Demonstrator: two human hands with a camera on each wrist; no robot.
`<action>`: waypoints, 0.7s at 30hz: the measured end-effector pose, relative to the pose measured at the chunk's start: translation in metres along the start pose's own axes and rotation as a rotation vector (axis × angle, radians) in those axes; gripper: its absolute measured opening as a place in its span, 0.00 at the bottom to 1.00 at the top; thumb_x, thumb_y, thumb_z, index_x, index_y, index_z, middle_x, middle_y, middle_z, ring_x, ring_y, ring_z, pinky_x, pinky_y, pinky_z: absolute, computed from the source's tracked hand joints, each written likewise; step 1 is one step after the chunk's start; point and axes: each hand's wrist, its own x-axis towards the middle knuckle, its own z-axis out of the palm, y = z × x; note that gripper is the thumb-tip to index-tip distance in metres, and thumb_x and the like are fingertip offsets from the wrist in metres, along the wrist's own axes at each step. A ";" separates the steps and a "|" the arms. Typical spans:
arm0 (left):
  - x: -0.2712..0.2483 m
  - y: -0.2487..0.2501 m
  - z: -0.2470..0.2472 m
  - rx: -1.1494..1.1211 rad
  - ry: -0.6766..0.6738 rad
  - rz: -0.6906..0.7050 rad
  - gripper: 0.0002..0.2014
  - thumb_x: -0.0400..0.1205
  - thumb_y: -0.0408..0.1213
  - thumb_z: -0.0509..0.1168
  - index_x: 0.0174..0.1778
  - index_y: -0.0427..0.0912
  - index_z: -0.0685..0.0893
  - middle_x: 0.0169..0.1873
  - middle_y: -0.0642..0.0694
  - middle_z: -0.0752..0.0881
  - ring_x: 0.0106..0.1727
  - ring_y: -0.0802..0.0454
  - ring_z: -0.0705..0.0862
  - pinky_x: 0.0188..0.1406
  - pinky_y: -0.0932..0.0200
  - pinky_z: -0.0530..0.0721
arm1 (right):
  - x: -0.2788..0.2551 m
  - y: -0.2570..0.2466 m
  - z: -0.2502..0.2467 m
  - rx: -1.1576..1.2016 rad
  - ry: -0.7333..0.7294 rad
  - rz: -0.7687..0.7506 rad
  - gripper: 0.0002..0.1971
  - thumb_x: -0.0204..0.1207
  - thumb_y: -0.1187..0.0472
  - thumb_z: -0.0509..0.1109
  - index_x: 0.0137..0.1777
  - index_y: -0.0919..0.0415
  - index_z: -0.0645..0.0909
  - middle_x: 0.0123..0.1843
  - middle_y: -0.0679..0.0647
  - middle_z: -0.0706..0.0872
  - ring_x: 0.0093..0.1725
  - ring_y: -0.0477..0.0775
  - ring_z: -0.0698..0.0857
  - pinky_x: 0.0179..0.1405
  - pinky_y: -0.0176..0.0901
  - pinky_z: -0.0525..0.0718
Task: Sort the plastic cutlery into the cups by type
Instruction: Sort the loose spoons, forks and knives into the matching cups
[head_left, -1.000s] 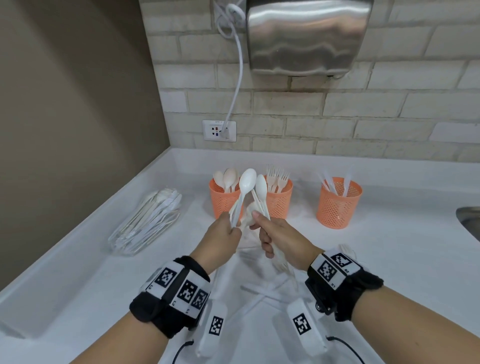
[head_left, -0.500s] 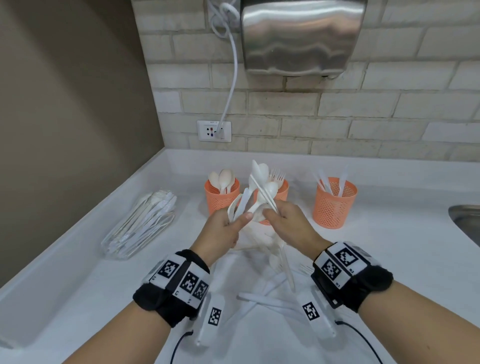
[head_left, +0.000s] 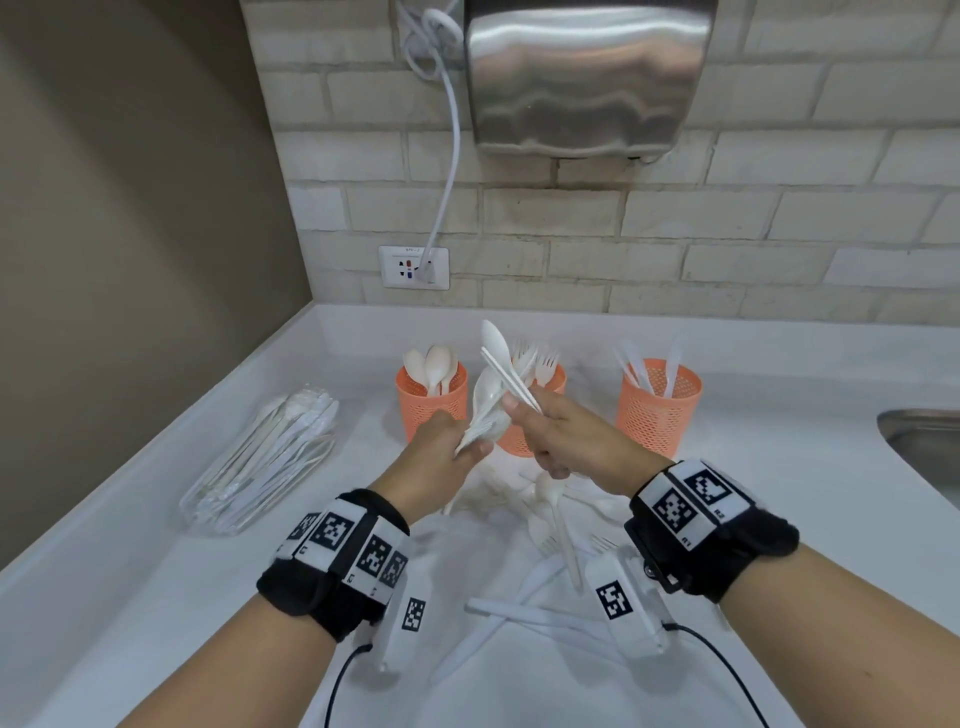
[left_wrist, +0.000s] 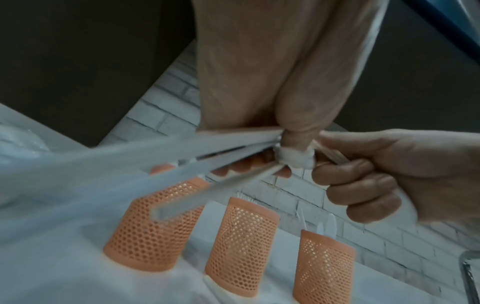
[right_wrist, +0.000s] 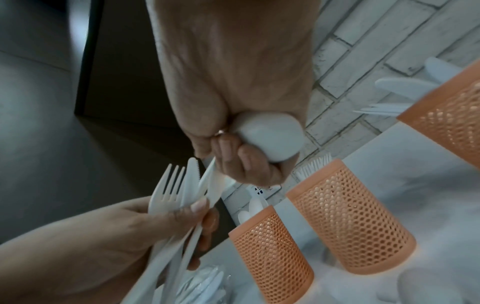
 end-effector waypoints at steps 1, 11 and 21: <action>0.002 -0.002 0.002 -0.061 0.004 -0.024 0.14 0.86 0.41 0.56 0.57 0.34 0.78 0.45 0.45 0.77 0.49 0.49 0.78 0.50 0.58 0.73 | 0.000 0.000 -0.001 0.046 -0.017 0.002 0.14 0.84 0.46 0.52 0.55 0.56 0.70 0.27 0.48 0.67 0.22 0.45 0.66 0.22 0.35 0.67; 0.008 0.025 0.019 -0.907 0.216 -0.204 0.18 0.73 0.47 0.72 0.46 0.35 0.83 0.33 0.38 0.83 0.36 0.44 0.82 0.37 0.51 0.82 | -0.008 -0.003 0.040 -0.188 -0.006 -0.229 0.12 0.83 0.69 0.51 0.62 0.63 0.72 0.48 0.57 0.82 0.47 0.51 0.83 0.48 0.37 0.84; 0.010 -0.002 0.007 -0.870 0.248 -0.371 0.12 0.80 0.35 0.61 0.30 0.41 0.74 0.19 0.49 0.72 0.25 0.52 0.70 0.30 0.58 0.70 | -0.030 0.050 0.024 -0.917 -0.544 -0.033 0.31 0.67 0.51 0.76 0.71 0.52 0.72 0.65 0.55 0.73 0.62 0.57 0.71 0.63 0.53 0.75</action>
